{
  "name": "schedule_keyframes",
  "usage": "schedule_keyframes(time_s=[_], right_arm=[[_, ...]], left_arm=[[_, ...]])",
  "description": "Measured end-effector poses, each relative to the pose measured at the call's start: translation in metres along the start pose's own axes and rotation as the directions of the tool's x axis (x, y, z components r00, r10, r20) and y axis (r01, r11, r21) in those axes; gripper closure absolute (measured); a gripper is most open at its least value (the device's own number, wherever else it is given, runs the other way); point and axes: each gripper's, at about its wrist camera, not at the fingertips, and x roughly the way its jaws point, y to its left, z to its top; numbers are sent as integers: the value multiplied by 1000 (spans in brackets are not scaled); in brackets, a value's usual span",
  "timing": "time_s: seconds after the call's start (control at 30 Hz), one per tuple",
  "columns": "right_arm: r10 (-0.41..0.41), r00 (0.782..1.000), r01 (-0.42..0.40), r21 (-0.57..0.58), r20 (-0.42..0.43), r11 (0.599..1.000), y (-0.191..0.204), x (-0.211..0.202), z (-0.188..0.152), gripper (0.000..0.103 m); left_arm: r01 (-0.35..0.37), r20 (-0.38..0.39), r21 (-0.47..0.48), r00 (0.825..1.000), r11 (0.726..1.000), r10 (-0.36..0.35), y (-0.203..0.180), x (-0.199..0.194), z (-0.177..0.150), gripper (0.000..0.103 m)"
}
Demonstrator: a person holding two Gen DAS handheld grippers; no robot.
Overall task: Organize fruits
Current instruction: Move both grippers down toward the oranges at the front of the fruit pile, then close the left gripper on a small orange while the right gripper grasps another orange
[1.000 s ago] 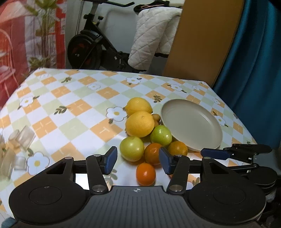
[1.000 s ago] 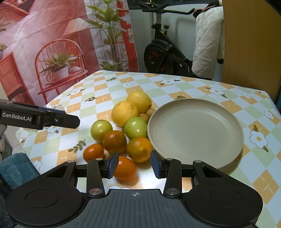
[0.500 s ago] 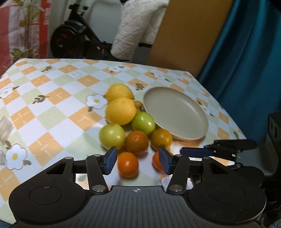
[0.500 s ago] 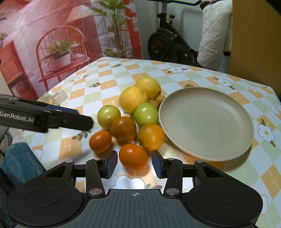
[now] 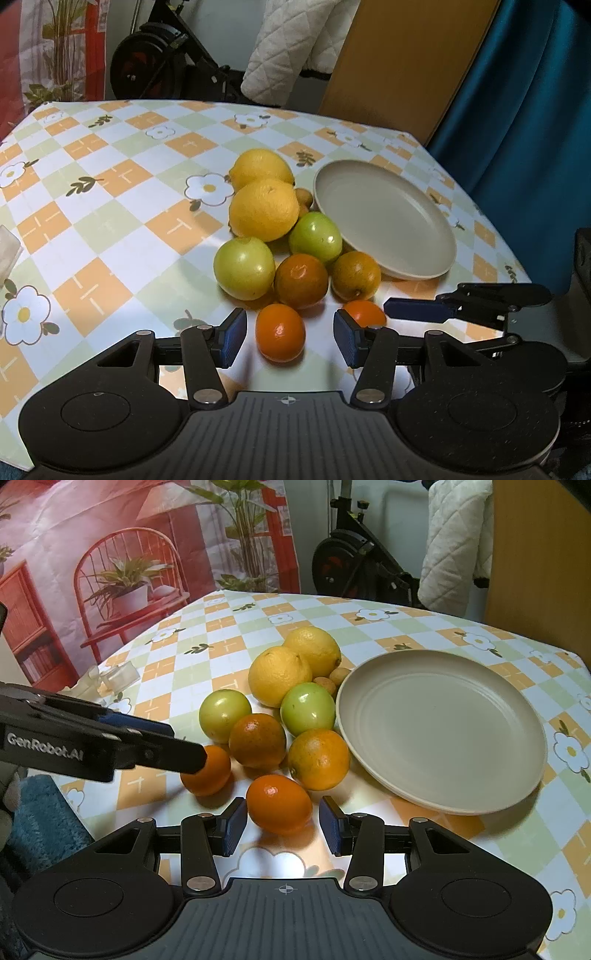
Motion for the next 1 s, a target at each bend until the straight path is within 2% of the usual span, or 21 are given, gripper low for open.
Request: schedule_keyframes(time_s=[0.7, 0.8, 0.87, 1.0], right_arm=[[11, 1000, -10, 41, -28, 999, -1, 19, 4, 62], [9, 1000, -8, 47, -28, 999, -2, 20, 3, 62], [6, 1000, -5, 47, -26, 999, -1, 19, 4, 62], [6, 1000, -5, 40, -24, 999, 0, 20, 5, 62]], left_arm=[[-46, -32, -1, 998, 999, 46, 6, 25, -6, 49], [-48, -29, -9, 998, 999, 48, 7, 24, -7, 52], [-49, -28, -15, 998, 999, 48, 9, 23, -8, 62], [-57, -29, -25, 998, 998, 56, 11, 22, -10, 66]])
